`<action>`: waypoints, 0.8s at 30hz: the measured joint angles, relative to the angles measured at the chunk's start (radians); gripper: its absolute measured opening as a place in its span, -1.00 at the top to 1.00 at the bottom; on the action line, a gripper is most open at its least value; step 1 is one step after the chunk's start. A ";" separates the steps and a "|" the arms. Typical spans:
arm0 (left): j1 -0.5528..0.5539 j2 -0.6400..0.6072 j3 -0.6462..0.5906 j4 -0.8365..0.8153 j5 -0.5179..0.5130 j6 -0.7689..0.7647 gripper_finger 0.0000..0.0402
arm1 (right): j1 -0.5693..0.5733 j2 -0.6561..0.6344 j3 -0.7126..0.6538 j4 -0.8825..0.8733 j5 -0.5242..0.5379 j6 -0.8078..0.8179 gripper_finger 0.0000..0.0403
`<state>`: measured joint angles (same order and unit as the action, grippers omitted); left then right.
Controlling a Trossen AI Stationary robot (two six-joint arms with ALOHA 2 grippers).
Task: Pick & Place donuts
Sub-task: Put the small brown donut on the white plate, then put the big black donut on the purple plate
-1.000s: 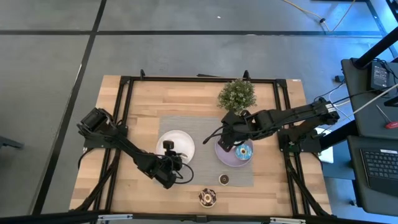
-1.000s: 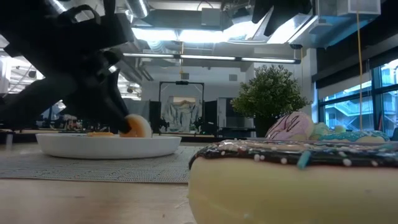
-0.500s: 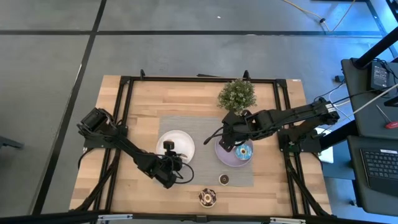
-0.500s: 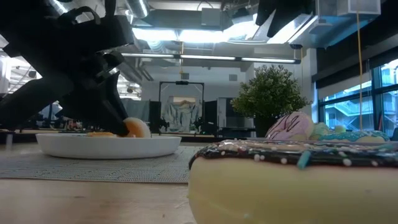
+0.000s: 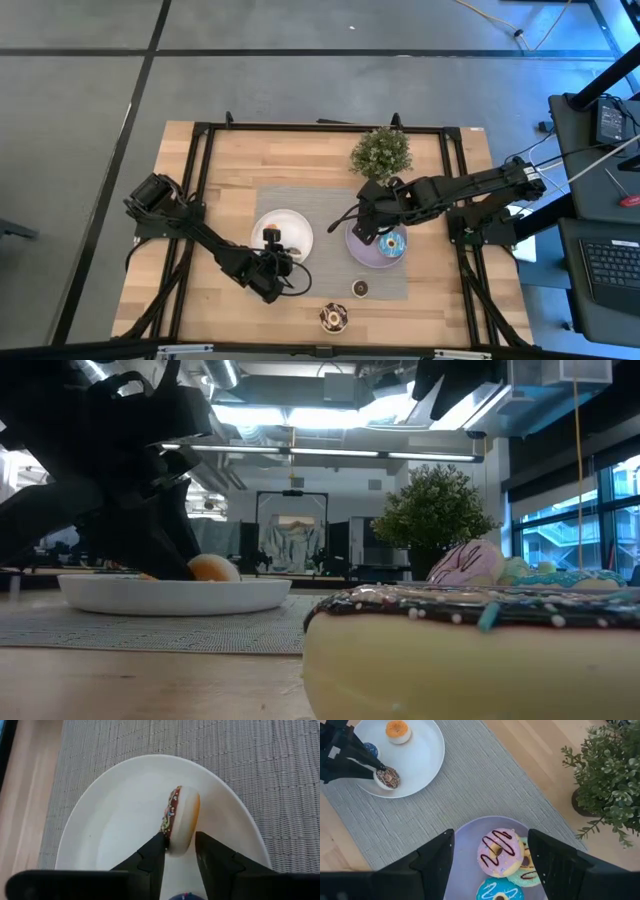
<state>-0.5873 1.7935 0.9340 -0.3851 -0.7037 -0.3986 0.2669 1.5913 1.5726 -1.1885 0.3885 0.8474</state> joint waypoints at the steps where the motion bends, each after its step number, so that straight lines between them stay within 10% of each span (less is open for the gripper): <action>1: 0.000 0.000 0.000 0.000 0.001 0.000 0.46 | 0.000 0.000 0.000 0.000 0.000 0.000 -0.26; 24: 0.000 -0.077 0.000 -0.048 0.130 0.046 0.20 | 0.000 0.000 0.000 0.001 -0.026 -0.015 -0.26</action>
<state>-0.5873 1.7165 0.9337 -0.4326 -0.5733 -0.3531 0.2672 1.5913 1.5726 -1.1873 0.3625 0.8326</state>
